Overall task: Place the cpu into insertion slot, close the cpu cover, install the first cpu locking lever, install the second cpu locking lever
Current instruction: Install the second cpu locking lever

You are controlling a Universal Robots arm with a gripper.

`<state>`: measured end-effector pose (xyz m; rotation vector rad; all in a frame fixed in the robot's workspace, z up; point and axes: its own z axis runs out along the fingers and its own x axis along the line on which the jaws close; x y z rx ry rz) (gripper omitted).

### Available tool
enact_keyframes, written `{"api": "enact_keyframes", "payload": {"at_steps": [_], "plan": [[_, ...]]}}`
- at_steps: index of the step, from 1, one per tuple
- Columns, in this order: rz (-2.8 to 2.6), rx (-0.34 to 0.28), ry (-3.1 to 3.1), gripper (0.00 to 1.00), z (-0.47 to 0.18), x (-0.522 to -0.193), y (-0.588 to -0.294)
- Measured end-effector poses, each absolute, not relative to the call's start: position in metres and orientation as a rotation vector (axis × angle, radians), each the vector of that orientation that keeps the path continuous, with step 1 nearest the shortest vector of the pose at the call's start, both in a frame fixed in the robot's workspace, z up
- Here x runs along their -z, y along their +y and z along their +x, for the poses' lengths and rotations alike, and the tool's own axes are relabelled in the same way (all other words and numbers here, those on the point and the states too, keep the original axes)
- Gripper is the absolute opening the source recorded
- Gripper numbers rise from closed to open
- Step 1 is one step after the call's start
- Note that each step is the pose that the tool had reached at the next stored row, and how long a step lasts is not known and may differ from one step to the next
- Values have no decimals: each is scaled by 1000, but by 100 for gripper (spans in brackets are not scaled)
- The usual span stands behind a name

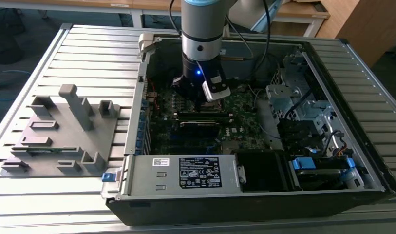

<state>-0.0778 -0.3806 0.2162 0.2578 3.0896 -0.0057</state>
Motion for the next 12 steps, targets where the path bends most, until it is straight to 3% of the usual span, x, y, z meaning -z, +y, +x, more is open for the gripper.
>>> {"api": "enact_keyframes", "payload": {"at_steps": [12], "plan": [[347,9,3090,10,-80,-209,-381]]}}
